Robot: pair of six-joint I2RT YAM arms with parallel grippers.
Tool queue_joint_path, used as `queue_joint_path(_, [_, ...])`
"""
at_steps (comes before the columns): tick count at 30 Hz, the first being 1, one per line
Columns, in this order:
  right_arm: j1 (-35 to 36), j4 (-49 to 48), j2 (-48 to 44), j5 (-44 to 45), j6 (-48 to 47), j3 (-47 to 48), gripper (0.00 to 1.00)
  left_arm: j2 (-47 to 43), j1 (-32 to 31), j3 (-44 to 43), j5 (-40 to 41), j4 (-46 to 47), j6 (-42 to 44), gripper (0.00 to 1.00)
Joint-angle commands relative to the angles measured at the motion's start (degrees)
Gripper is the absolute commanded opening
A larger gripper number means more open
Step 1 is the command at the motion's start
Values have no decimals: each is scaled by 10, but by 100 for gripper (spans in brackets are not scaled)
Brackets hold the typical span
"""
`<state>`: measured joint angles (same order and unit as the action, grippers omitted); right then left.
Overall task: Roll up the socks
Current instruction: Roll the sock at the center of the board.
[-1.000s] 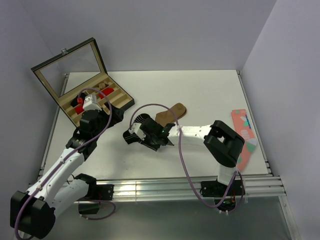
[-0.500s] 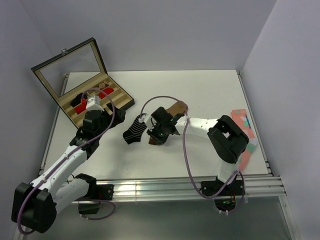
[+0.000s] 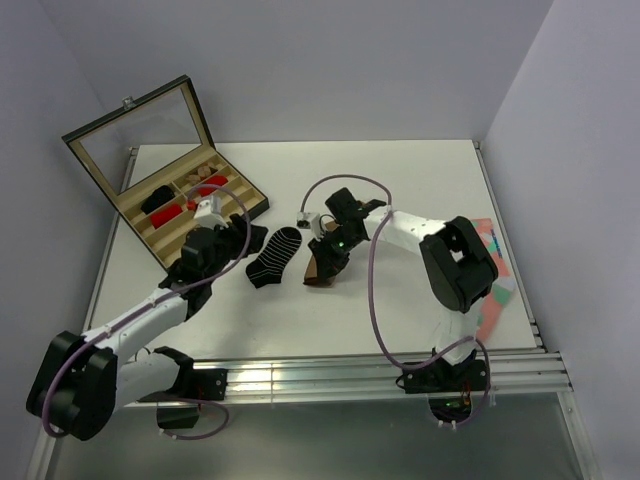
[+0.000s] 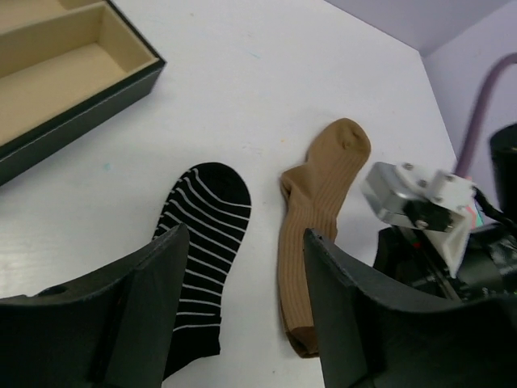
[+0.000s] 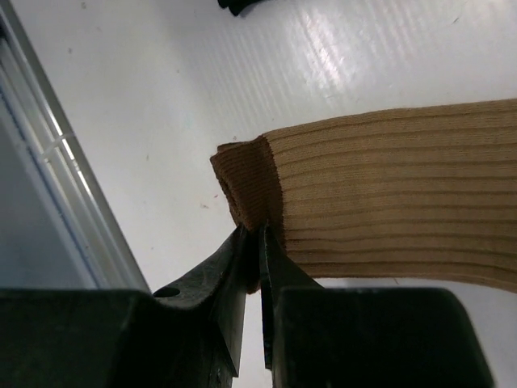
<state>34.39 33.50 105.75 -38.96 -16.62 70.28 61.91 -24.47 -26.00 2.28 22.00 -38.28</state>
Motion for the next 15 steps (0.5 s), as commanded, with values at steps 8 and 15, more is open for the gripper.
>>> queue_joint_path(8, [-40, 107, 74, -101, -17, 51, 14, 109, -56, -5, -95, 186, 84, 52])
queue_joint_path(15, [-52, 123, 93, -108, -11, 62, 13, 186, -105, 5, -195, 296, 124, 47])
